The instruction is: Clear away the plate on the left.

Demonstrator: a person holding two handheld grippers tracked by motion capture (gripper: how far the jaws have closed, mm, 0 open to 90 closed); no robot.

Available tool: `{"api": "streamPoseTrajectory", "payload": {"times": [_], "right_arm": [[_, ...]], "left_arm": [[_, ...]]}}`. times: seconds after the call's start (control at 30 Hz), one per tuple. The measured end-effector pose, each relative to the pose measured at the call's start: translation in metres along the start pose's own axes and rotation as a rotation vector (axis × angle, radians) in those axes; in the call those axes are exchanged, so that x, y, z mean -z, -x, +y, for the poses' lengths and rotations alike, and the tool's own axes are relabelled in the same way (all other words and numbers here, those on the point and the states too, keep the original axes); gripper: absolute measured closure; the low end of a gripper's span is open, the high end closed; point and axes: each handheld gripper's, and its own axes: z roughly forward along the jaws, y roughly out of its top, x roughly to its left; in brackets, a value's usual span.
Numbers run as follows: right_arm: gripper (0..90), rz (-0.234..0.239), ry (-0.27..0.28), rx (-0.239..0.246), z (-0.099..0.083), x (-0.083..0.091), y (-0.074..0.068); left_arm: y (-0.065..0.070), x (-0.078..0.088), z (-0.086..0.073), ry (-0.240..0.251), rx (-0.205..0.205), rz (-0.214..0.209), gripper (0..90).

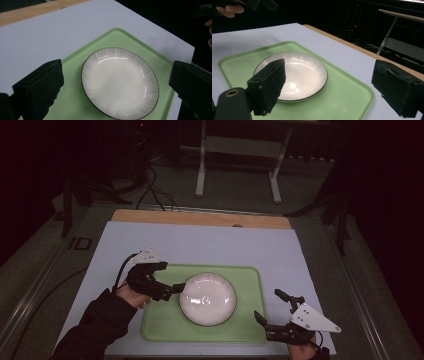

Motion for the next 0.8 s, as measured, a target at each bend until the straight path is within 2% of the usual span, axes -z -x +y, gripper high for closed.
{"api": "streamPoseTrajectory", "payload": {"times": [0.1, 0.23, 0.3, 0.53, 0.8], "right_arm": [[11.8, -0.001, 0.0, 0.002, 0.0, 0.0, 0.0], [11.8, -0.003, -0.004, 0.005, 0.0, 0.0, -0.001], [11.8, -0.004, -0.004, 0.005, 0.0, 0.0, -0.001], [11.8, -0.005, -0.005, 0.006, 0.0, 0.0, -0.001], [11.8, -0.007, -0.008, 0.013, 0.0, -0.001, -0.002]], "left_arm": [[0.001, 0.005, -0.003, 0.006, -0.002, 0.009, 0.0], [0.001, 0.014, -0.015, 0.03, -0.002, 0.033, 0.0], [0.001, 0.014, -0.015, 0.03, -0.002, 0.033, 0.0], [0.003, 0.026, -0.031, 0.035, -0.037, 0.046, 0.0], [0.002, 0.034, -0.05, 0.047, -0.029, 0.057, 0.0]]}}
